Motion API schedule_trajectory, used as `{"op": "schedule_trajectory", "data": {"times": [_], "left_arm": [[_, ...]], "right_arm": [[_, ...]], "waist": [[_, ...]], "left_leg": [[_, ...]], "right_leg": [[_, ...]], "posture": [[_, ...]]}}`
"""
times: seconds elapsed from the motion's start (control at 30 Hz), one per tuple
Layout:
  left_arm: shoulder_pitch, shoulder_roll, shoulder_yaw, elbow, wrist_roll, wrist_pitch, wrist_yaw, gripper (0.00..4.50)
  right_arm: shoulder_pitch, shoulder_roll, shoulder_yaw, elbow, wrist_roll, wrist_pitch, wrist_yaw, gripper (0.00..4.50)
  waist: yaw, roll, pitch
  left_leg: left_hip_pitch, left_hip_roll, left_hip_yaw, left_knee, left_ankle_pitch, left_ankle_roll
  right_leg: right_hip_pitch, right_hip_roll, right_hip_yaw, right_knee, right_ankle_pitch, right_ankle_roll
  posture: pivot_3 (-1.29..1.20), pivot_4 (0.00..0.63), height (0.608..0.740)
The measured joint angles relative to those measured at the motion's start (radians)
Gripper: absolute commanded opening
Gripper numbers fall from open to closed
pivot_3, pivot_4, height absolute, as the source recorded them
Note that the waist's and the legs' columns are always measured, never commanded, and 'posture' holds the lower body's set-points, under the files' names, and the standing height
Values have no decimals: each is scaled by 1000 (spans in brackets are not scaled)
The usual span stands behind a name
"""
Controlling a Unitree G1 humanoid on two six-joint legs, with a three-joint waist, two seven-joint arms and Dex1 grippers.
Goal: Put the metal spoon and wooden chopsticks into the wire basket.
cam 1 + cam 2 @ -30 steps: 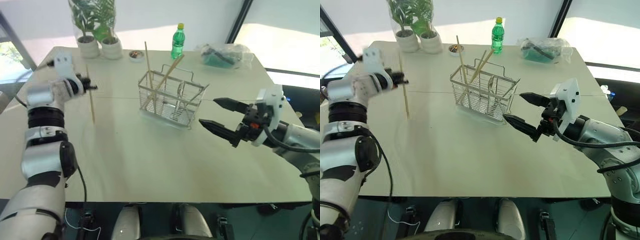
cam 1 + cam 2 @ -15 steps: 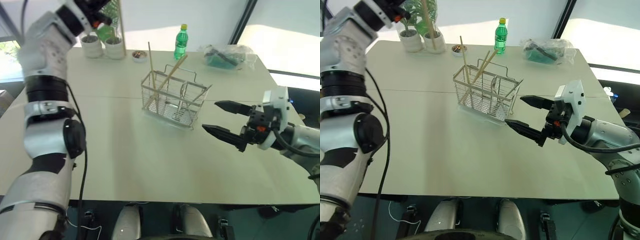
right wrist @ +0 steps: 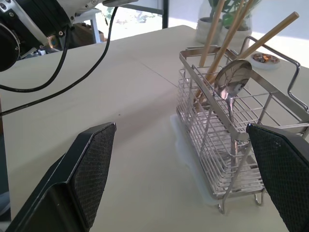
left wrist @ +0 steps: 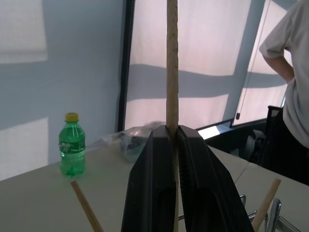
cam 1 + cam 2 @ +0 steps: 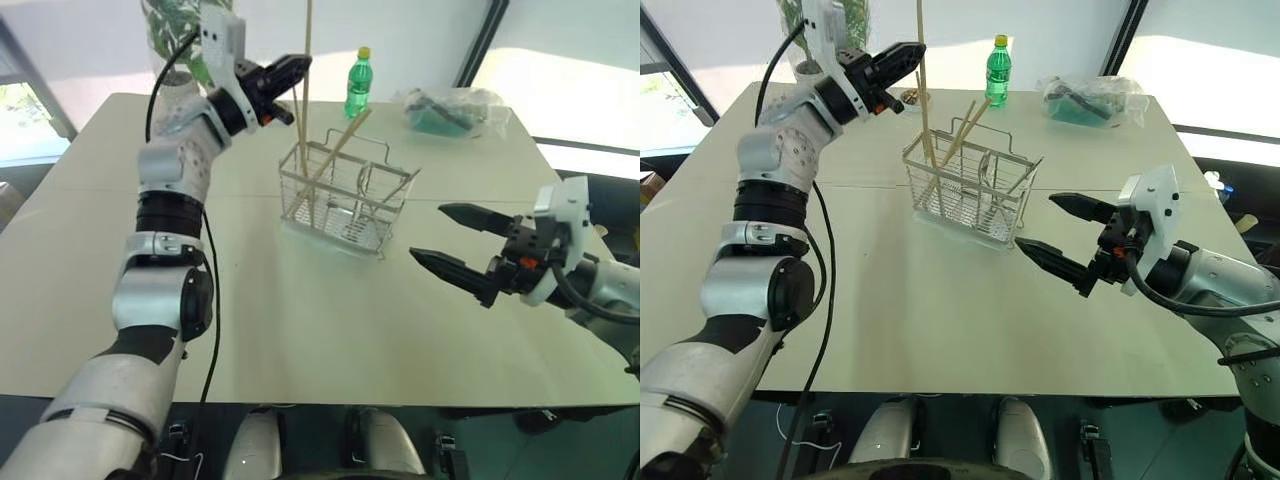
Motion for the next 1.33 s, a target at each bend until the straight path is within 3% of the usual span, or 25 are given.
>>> {"op": "schedule_trajectory", "data": {"times": [0.1,0.13,0.23,0.43,0.53,0.67,0.9,1.03,1.17,1.33], "left_arm": [[45,-18,-3,-31,3,-5,4,32],[66,-28,-8,-38,3,-1,5,361],[125,-60,-19,-58,-6,40,10,1488],[159,-77,4,-190,-69,119,55,4424],[168,-38,4,-293,-93,184,74,4424],[174,103,4,-431,-112,280,58,4424],[199,513,13,-529,-143,458,-116,4424],[439,740,40,-662,-181,501,-305,4424],[701,829,91,-809,-220,503,-416,4424],[813,849,179,-928,-233,499,-386,4424]], "right_arm": [[-11,9,3,3,-1,-1,-15,4500],[-17,10,4,6,-1,-2,-18,4500],[-27,10,13,15,-5,-4,-23,4500],[-57,10,31,37,-16,-5,-15,4500],[-65,10,39,50,-23,-6,-5,4500],[-84,20,64,68,-39,-15,4,4500],[-115,36,117,123,-94,-50,57,4500],[-149,39,142,195,-137,-71,100,4500],[-183,44,162,236,-172,-90,130,4500],[-207,55,184,241,-179,-94,149,4500]], "waist": [[1,0,0],[1,0,0],[0,0,0],[-1,0,0],[-3,0,0],[-9,1,0],[-26,2,1],[-32,4,1],[-23,3,2],[-24,3,2]], "left_leg": [[0,0,0,0,0,0],[0,0,0,0,0,0],[0,0,-1,1,0,0],[0,0,-1,1,0,0],[1,0,-1,1,0,0],[1,1,-1,1,0,0],[1,1,-1,0,0,0],[3,1,1,-3,0,0],[1,1,0,-3,0,0],[1,1,1,-3,0,0]], "right_leg": [[1,0,0,0,0,0],[1,0,0,0,0,0],[1,0,0,0,0,0],[1,0,0,0,0,0],[1,0,0,0,0,0],[0,1,0,1,0,0],[0,1,0,1,-2,-3],[0,0,1,0,-2,-4],[-2,0,1,0,-5,-8],[-2,-1,1,-1,-5,-8]], "posture": [[0,150,717],[0,150,717],[0,150,717],[0,150,717],[0,150,717],[0,150,717],[0,150,717],[0,150,717],[0,150,717],[0,150,717]]}}
